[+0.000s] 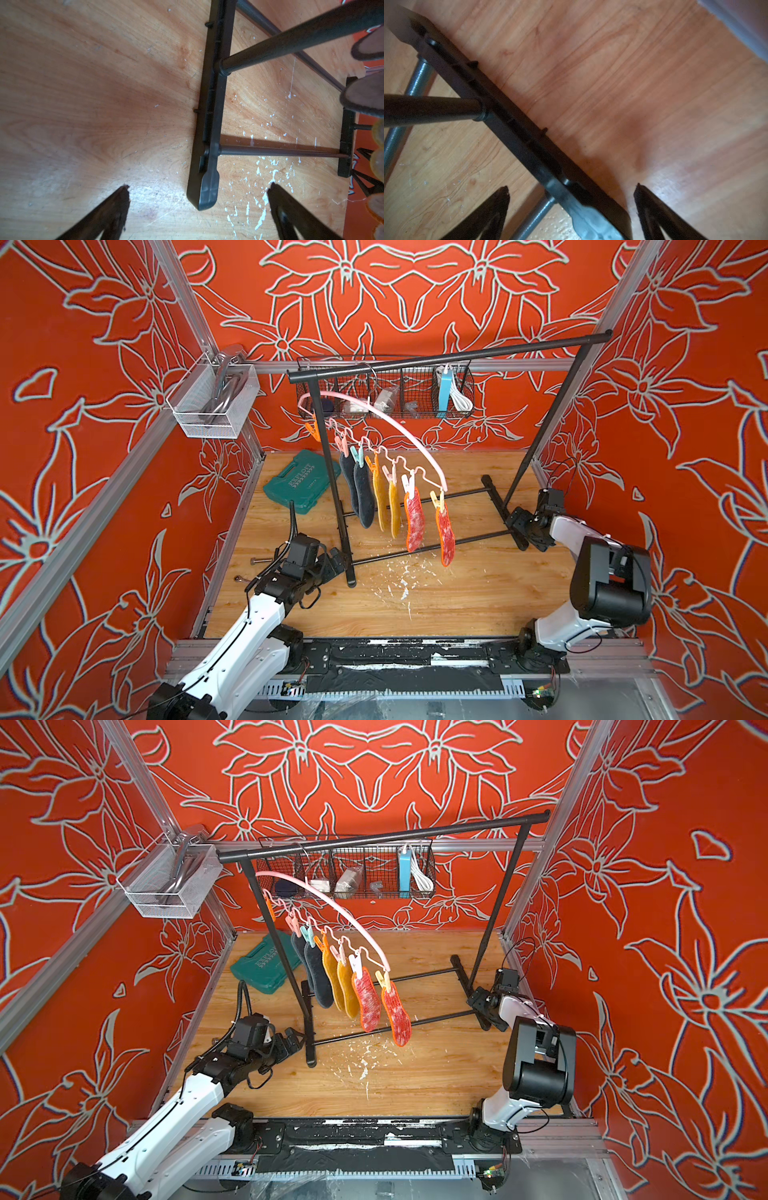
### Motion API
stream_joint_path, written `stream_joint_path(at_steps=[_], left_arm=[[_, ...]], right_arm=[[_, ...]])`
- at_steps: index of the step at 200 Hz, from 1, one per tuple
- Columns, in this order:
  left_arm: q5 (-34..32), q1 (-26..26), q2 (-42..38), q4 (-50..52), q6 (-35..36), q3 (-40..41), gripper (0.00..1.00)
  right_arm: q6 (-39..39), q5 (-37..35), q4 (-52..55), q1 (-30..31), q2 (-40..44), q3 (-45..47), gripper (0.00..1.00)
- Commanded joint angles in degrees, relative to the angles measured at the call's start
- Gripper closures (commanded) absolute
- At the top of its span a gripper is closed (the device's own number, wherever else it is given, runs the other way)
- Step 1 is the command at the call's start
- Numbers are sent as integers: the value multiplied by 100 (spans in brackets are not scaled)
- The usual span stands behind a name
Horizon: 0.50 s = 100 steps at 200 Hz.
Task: Take the shoe insoles off the hanger
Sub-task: Move the clothesline to the center of the board.
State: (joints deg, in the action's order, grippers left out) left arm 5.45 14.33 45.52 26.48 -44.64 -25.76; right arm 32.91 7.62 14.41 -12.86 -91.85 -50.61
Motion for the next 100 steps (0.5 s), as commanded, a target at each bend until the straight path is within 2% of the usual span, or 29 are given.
stream_joint_path(at_steps=[1,37,71,100], left_arm=[[43,26,-43,-62,-27,45,2],[34,26,0,-123,-17,53,2],[-51,26,78,-160,-24,31,2],[-138,27,127,-196,-18,1,2]], right_arm=[[141,574,-417,-32,44,241,4],[310,1047,-621,-8,288,776,10],[263,764,-303,51,308,928,24],[300,378,-161,185,398,1033,28]])
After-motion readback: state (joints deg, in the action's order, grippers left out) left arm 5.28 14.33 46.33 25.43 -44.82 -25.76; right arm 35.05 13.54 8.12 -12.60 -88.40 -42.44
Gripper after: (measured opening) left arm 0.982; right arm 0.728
